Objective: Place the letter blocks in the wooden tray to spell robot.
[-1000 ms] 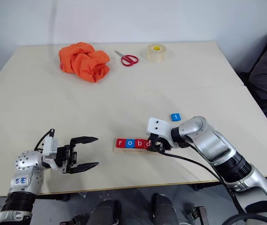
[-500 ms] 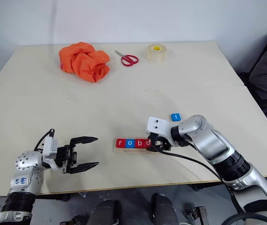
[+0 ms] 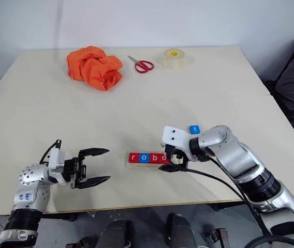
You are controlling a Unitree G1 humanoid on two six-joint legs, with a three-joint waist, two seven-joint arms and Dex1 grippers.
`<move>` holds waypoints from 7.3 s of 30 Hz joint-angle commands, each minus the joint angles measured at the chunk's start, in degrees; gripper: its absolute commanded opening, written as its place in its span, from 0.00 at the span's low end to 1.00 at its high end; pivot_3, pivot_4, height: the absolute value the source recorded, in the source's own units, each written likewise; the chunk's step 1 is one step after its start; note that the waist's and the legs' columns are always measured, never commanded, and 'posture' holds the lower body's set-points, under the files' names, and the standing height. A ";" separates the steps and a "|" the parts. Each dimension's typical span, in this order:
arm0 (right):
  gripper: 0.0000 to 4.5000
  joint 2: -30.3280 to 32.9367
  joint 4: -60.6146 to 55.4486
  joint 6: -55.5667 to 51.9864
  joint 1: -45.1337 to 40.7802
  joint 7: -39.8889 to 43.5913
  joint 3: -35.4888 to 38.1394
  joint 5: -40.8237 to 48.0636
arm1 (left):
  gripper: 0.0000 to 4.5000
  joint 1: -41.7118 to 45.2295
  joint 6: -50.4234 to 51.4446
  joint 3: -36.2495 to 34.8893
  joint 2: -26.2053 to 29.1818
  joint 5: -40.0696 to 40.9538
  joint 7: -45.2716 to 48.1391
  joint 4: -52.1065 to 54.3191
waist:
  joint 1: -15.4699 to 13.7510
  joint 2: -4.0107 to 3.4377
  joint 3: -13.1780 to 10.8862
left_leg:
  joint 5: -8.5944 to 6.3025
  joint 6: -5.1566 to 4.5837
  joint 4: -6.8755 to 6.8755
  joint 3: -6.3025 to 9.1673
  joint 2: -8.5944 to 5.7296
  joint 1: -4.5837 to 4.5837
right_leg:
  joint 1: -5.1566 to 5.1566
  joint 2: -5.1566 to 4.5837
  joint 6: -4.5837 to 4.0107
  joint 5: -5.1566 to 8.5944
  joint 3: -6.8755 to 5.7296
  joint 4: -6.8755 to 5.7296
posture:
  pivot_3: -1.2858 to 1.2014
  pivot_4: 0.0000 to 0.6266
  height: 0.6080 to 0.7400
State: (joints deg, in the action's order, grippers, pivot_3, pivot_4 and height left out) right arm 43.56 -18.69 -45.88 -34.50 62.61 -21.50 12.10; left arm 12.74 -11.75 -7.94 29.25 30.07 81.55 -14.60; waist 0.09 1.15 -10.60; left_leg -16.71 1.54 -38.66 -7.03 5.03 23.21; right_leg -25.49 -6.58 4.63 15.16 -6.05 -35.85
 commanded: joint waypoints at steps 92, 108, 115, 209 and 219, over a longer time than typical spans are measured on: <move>0.99 -23.83 24.25 13.97 6.93 -41.54 27.32 1.00 | 1.00 -1.95 2.26 -1.63 1.30 0.65 -1.23 3.97 | 0.34 -0.01 0.00 | 0.02 0.01 0.15 -0.04 0.00 -0.05 | 0.01 0.03 0.01 -0.01 0.03 0.00 | 0.52 0.24 1.00; 0.99 -28.95 15.57 12.82 13.08 -50.23 27.82 0.03 | 1.00 -1.40 2.32 -0.95 0.78 0.51 -1.19 3.65 | 0.52 -0.01 0.00 | 0.03 0.03 0.23 -0.02 0.00 -0.08 | 0.01 0.03 0.01 0.00 0.04 0.00 | 0.52 0.24 1.00; 0.99 -29.69 17.22 14.13 11.76 -50.58 27.08 -0.78 | 1.00 -0.26 2.43 -0.18 0.56 0.37 -0.85 3.05 | 1.46 -0.01 0.00 | 0.05 0.03 0.30 -0.01 0.00 -0.09 | 0.01 0.03 0.00 0.00 0.03 0.01 | 0.52 0.24 1.00; 0.31 0.71 6.36 -2.27 -3.75 0.31 3.82 0.60 | 1.00 -0.03 -0.20 -0.53 -0.69 -0.09 -0.33 1.01 | 0.65 0.03 0.00 | 0.07 0.02 0.23 0.00 -0.05 -0.03 | -0.02 -0.06 -0.06 -0.03 -0.01 0.08 | 0.52 0.24 1.00; 0.31 0.05 7.91 0.17 -4.59 1.78 0.31 -0.23 | 1.00 -2.65 -0.26 -1.08 -0.58 0.19 -1.50 3.20 | 0.32 0.03 0.00 | 0.05 0.00 0.26 -0.03 -0.04 -0.05 | -0.03 -0.01 -0.06 -0.03 -0.01 0.09 | 0.52 0.24 1.00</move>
State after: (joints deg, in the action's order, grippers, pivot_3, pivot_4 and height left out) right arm 44.04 -10.43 -46.50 -37.96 63.81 -21.67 11.71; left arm 10.58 -11.65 -8.12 28.18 29.17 80.51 -13.48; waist 0.41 1.18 -10.60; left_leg -16.66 1.55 -38.41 -7.05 4.99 23.17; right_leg -25.52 -6.59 4.57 15.12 -6.06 -35.76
